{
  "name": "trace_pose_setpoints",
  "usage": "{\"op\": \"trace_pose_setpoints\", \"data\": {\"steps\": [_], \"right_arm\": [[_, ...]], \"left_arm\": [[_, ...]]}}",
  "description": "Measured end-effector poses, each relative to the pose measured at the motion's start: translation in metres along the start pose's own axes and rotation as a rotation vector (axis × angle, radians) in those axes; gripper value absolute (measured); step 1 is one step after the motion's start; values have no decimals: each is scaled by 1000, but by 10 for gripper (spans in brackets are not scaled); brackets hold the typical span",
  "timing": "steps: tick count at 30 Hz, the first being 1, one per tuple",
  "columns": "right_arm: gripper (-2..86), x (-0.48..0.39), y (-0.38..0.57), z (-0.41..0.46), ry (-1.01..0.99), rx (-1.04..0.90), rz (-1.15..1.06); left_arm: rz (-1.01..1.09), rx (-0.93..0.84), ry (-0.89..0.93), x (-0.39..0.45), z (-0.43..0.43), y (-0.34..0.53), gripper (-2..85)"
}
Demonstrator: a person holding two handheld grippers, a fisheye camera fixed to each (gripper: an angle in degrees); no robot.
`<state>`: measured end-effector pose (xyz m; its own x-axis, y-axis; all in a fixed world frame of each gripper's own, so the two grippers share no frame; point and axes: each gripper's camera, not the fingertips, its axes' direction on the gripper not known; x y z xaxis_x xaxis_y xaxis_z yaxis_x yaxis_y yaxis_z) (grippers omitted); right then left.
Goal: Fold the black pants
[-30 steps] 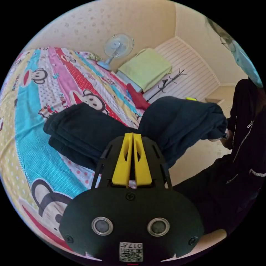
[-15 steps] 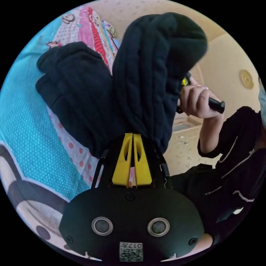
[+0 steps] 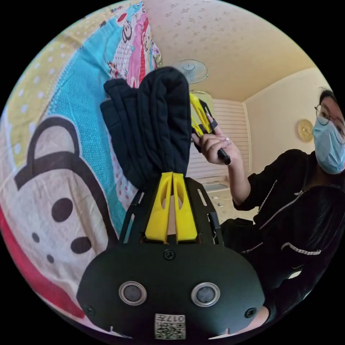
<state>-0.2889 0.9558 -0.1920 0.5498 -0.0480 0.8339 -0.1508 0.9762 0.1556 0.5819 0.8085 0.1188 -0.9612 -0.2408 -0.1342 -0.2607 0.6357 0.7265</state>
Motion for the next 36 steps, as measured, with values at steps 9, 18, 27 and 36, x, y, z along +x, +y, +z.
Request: {"op": "trace_pose_setpoints", "data": {"steps": [9,18,27,36], "right_arm": [[5,-36,106,139,797,-258,-953],[3,-52,70,75,367,-227,-804],[2,39,39,142,882,-139,-1101],[1,28,52,103,751,-162,-1104]], "left_arm": [[237,326,-287,123,-28,-37,-10],[18,628,-589,173,12,-58,-10],[82,425,-1022,160,95,-124,-8],[108,633,-562,198,44,-93,-10]]}}
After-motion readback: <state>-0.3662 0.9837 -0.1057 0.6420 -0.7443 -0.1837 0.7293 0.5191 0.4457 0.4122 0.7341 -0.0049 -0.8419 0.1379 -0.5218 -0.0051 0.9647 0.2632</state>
